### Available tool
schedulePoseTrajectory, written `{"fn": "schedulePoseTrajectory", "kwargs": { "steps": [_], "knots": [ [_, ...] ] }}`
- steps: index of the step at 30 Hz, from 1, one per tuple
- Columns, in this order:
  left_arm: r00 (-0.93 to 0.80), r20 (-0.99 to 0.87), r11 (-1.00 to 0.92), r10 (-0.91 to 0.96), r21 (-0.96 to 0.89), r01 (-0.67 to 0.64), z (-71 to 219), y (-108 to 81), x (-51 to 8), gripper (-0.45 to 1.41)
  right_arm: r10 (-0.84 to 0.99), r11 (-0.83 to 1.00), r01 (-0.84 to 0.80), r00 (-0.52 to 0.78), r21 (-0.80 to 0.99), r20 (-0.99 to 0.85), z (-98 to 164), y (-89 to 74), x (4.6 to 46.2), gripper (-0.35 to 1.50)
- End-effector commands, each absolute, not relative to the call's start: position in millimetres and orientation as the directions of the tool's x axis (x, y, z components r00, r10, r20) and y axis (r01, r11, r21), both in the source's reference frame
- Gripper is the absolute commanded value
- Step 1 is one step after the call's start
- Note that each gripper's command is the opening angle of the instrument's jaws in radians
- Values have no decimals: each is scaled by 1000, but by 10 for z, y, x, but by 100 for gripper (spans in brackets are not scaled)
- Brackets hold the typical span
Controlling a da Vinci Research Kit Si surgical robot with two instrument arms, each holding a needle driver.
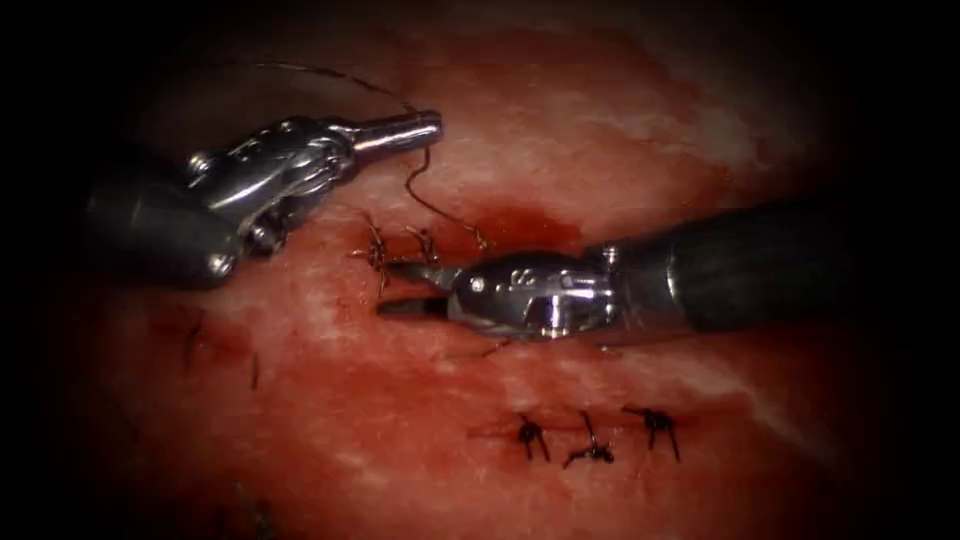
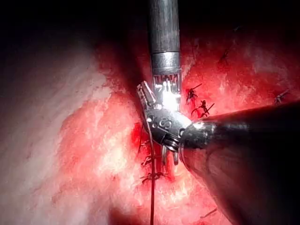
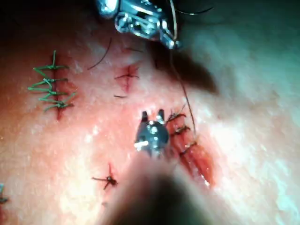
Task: Wound Closure
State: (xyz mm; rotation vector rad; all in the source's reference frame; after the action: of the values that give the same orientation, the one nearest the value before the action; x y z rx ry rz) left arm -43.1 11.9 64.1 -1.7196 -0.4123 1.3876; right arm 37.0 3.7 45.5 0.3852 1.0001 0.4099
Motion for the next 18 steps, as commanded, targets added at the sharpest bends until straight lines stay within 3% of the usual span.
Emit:
{"fn": "schedulePoseTrajectory", "kwargs": {
  "steps": [1,7,18],
  "knots": [
    [323,-626,-573,710,-780,-250,646,110,-437,-45,497,861,-163,467,482,-731,469,39,384,-6],
    [320,-636,-587,702,-771,-247,643,82,-440,-45,527,850,-241,397,469,-751,485,55,385,-35],
    [370,-613,-581,698,-787,-209,661,13,-453,-45,597,760,-402,118,511,-794,477,79,361,-35]
  ]
}}
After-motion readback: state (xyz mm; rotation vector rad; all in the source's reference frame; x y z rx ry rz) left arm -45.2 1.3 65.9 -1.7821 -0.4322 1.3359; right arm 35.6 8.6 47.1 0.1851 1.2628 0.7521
